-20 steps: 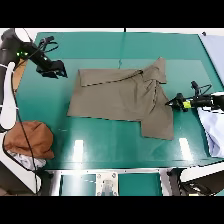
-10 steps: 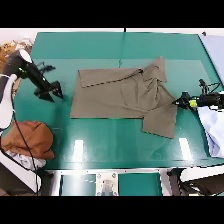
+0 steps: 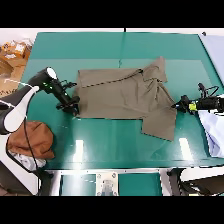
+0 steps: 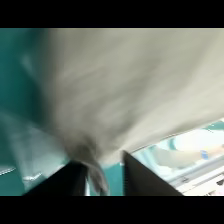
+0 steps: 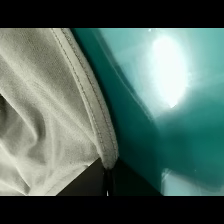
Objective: Fold the shirts.
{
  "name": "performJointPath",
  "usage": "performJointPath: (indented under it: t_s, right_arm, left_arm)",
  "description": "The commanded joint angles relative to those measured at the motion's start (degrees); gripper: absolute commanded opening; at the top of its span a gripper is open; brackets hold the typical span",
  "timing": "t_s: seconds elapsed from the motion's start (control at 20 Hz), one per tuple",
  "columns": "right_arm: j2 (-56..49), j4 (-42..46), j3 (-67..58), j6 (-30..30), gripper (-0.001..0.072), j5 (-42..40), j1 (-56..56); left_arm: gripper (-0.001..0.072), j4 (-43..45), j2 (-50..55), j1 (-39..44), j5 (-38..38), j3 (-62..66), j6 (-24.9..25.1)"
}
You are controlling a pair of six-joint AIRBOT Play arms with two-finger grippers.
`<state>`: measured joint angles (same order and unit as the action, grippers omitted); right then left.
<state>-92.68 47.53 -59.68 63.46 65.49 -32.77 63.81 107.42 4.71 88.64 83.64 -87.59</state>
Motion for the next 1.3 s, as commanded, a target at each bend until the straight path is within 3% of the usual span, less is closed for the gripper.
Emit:
performJointPath:
  t_s: [0.0,0.05,0.1,0.5,0.7,0.85,1.1,1.25]
  right_arm:
    - [0.04,-0.13,0.2,-0.52,0.0017,-0.09,0.07]
    - [0.04,-0.13,0.2,-0.52,0.0017,-0.07,0.07]
    - [0.04,-0.11,0.2,-0.52,0.0017,-0.07,0.07]
    - [5.14,-1.7,0.17,-0.44,0.0016,2.27,0.07]
    - [18.12,-12.83,-2.14,-1.11,0.0016,6.1,-0.02]
    - [31.98,-20.52,-10.99,-0.61,0.0017,5.6,-1.05]
    - [52.13,-23.69,-27.47,2.89,0.0017,-8.74,-6.27]
    - [60.11,-22.88,-31.3,4.11,0.0018,-15.96,-10.8]
  left_arm:
    - [0.0157,-2.64,0.02,1.53,-1.73,-0.76,1.09]
    - [0.0036,-2.4,0.02,1.51,-1.55,-0.76,1.11]
    - [0.0023,-2.1,0.02,1.4,-1.57,-0.59,1.09]
    - [0.0022,7.34,-8.13,0.94,0.02,-0.48,1.09]
    - [0.0022,6.49,-18.86,0.94,-1.51,-0.17,2.64]
    - [0.0022,6.56,-29.66,0.94,-0.76,7.65,3.26]
    - [0.0022,6.78,-45.86,0.94,-11.85,31.21,4.11]
    - [0.0023,6.75,-53.53,0.94,-19.08,37.03,5.44]
